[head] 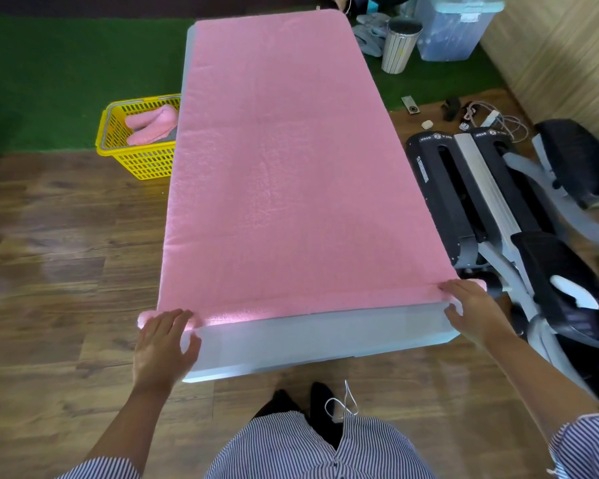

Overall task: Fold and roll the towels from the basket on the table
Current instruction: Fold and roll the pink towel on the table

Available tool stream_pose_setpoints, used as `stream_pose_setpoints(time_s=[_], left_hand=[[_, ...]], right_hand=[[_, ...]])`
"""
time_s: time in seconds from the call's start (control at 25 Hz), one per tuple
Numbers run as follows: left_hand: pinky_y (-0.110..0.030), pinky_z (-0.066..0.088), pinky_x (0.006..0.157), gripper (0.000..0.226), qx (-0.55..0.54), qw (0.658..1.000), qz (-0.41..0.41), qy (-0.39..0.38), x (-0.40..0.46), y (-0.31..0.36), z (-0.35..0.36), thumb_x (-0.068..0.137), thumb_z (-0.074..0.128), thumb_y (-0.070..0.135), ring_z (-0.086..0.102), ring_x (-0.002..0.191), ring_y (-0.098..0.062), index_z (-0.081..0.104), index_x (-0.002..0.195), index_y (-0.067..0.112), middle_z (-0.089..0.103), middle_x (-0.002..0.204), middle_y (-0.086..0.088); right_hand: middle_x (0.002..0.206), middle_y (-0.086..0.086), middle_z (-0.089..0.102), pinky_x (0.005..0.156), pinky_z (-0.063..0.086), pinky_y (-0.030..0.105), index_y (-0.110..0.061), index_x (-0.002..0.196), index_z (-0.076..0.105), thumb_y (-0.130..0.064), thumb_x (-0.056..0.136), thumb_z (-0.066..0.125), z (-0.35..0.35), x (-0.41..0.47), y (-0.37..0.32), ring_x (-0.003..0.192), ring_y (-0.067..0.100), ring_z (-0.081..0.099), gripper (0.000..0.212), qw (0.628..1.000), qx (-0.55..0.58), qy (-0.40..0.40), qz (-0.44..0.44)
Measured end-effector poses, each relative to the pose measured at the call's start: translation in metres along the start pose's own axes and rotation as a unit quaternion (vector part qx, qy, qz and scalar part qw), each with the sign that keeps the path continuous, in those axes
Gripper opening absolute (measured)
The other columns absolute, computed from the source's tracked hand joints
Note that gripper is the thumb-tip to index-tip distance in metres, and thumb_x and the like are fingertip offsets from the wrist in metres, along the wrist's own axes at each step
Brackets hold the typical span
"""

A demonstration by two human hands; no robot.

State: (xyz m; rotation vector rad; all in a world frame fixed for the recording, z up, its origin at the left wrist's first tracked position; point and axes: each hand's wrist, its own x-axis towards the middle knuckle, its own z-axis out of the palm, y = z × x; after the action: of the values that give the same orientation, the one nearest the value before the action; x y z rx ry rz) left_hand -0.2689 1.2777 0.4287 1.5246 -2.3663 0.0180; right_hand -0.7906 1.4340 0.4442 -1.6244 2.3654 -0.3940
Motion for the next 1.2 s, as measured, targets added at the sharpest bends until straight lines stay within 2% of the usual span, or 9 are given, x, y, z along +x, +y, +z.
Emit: stream_pose_setpoints(time_s=[0.2, 0.32, 0.48, 0.6, 0.76, 0.88, 1.0, 1.12, 1.2], left_hand=[[-0.049, 0.048, 0.082, 0.041, 0.03, 0.999, 0.031, 0.001, -0.003, -0.004, 0.002, 0.071, 0.038, -0.003, 0.058, 0.089, -0.032, 0.067, 0.099, 0.004, 0.068, 0.092, -0.011], [-0.052, 0.046, 0.087, 0.048, 0.039, 0.997, 0.063, -0.022, -0.003, -0.02, 0.001, 0.065, 0.036, -0.003, 0.063, 0.086, -0.033, 0.062, 0.103, 0.01, 0.067, 0.093, -0.009], [-0.049, 0.041, 0.089, 0.038, 0.032, 0.999, -0.008, 0.006, 0.003, -0.01, 0.0, 0.078, 0.044, 0.001, 0.059, 0.097, -0.034, 0.065, 0.109, 0.009, 0.065, 0.105, -0.012], [-0.046, 0.047, 0.086, 0.038, -0.002, 1.0, -0.008, 0.017, 0.005, 0.007, 0.003, 0.08, 0.038, 0.005, 0.064, 0.095, -0.035, 0.07, 0.101, 0.006, 0.068, 0.104, -0.013], [-0.043, 0.051, 0.086, 0.035, -0.016, 1.0, 0.013, -0.003, 0.004, 0.009, 0.007, 0.082, 0.045, 0.022, 0.063, 0.098, -0.03, 0.069, 0.102, 0.007, 0.068, 0.105, -0.009], [-0.046, 0.052, 0.083, 0.03, 0.008, 1.0, 0.008, -0.003, 0.007, 0.01, 0.01, 0.083, 0.049, 0.01, 0.065, 0.093, -0.033, 0.069, 0.104, 0.004, 0.069, 0.103, -0.012], [-0.05, 0.047, 0.085, 0.044, 0.036, 0.999, -0.008, -0.013, 0.01, 0.011, 0.008, 0.069, 0.047, -0.011, 0.068, 0.088, -0.031, 0.07, 0.103, 0.007, 0.071, 0.096, -0.009], [-0.049, 0.042, 0.083, 0.05, 0.081, 0.996, 0.027, -0.025, 0.004, 0.005, 0.003, 0.066, 0.038, -0.002, 0.068, 0.081, -0.027, 0.07, 0.101, 0.012, 0.07, 0.089, -0.004], [-0.049, 0.041, 0.085, 0.049, 0.077, 0.996, 0.031, -0.017, 0.004, 0.001, 0.002, 0.069, 0.037, 0.0, 0.067, 0.086, -0.026, 0.07, 0.103, 0.012, 0.07, 0.095, -0.004]], right_hand=[[0.091, 0.017, 0.068, 0.086, 0.05, 0.047, 0.003, 0.096, 0.068, 0.012, 0.076, 0.061, 0.0, 0.009, -0.003, 0.088, 0.036, 0.06, 0.024, 1.0, -0.011, -0.005, -0.019], [0.08, 0.012, 0.066, 0.078, 0.049, 0.045, 0.001, 0.089, 0.07, 0.007, 0.078, 0.06, 0.0, 0.008, -0.002, 0.077, 0.03, 0.057, 0.015, 0.999, -0.03, -0.022, -0.026], [0.097, 0.011, 0.061, 0.076, 0.052, 0.043, 0.0, 0.097, 0.065, 0.008, 0.076, 0.063, -0.001, 0.013, -0.007, 0.085, 0.029, 0.056, 0.022, 0.999, -0.024, 0.018, -0.035], [0.092, 0.011, 0.067, 0.071, 0.053, 0.042, -0.002, 0.09, 0.068, 0.012, 0.074, 0.062, 0.001, 0.013, -0.006, 0.083, 0.034, 0.06, 0.022, 0.998, -0.03, 0.028, -0.038], [0.108, 0.007, 0.064, 0.09, 0.047, 0.039, -0.004, 0.106, 0.066, 0.005, 0.077, 0.063, 0.0, 0.006, -0.005, 0.1, 0.026, 0.058, 0.031, 0.999, 0.03, -0.011, 0.015], [0.112, 0.006, 0.061, 0.094, 0.044, 0.036, -0.004, 0.112, 0.063, 0.005, 0.078, 0.06, -0.004, 0.01, -0.006, 0.105, 0.025, 0.055, 0.035, 0.999, 0.02, -0.05, 0.005], [0.102, 0.009, 0.066, 0.088, 0.047, 0.04, -0.001, 0.104, 0.067, 0.002, 0.081, 0.06, -0.004, 0.014, -0.007, 0.095, 0.03, 0.059, 0.025, 0.999, -0.012, -0.045, -0.002], [0.082, 0.014, 0.069, 0.078, 0.05, 0.042, 0.002, 0.089, 0.071, 0.006, 0.074, 0.065, -0.005, 0.013, -0.006, 0.079, 0.035, 0.061, 0.016, 0.997, -0.042, -0.047, -0.033], [0.081, 0.014, 0.069, 0.078, 0.05, 0.044, 0.001, 0.086, 0.071, 0.01, 0.07, 0.066, -0.008, 0.014, -0.009, 0.079, 0.036, 0.062, 0.019, 0.997, -0.05, -0.03, -0.053]])
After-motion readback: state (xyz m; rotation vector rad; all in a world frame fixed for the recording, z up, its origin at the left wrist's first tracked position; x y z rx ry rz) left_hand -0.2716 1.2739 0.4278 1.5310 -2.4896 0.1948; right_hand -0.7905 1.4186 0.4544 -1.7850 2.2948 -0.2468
